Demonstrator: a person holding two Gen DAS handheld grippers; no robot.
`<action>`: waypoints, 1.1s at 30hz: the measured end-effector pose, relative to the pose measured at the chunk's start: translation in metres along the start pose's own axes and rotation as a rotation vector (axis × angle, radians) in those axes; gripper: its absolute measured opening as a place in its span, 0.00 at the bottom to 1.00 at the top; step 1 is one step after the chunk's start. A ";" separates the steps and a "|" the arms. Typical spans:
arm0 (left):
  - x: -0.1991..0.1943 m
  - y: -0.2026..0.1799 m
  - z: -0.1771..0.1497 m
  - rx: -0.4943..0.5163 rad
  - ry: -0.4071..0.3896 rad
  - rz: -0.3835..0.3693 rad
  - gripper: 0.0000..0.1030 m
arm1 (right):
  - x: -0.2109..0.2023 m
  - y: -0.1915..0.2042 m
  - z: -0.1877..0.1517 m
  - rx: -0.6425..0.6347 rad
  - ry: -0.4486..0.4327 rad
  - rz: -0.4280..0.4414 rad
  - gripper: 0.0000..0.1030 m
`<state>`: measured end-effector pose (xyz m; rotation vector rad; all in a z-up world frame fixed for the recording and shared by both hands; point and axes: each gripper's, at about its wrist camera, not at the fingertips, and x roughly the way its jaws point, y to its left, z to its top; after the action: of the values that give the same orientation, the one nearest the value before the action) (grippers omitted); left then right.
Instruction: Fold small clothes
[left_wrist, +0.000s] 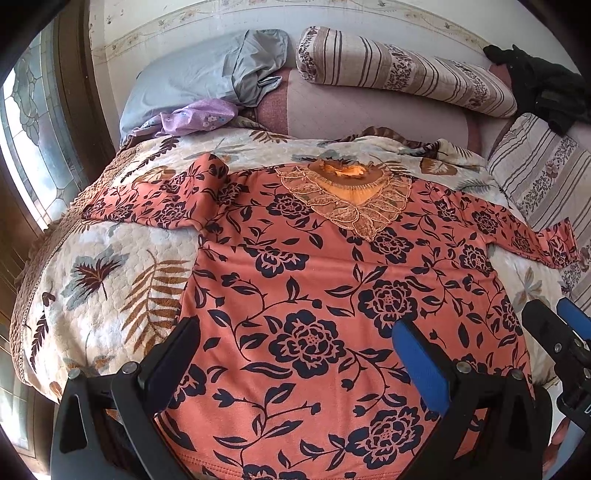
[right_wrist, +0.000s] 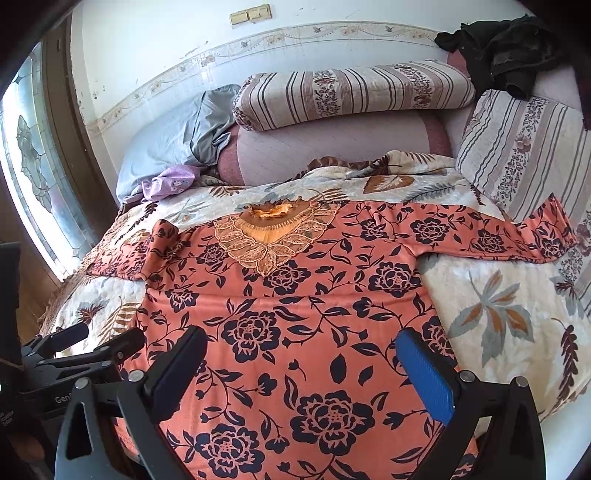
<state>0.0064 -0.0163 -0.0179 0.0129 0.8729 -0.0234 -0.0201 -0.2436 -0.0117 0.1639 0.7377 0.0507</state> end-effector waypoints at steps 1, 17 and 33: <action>0.000 -0.001 0.000 0.001 0.000 0.002 1.00 | 0.000 -0.001 0.000 0.002 0.000 -0.001 1.00; -0.004 -0.005 -0.002 0.010 -0.006 0.008 1.00 | -0.003 -0.004 0.000 0.009 -0.013 -0.005 1.00; -0.001 -0.007 -0.001 0.014 0.003 0.009 1.00 | -0.001 -0.003 0.000 0.012 -0.009 -0.001 1.00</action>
<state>0.0047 -0.0237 -0.0181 0.0303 0.8754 -0.0210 -0.0204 -0.2471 -0.0116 0.1750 0.7294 0.0443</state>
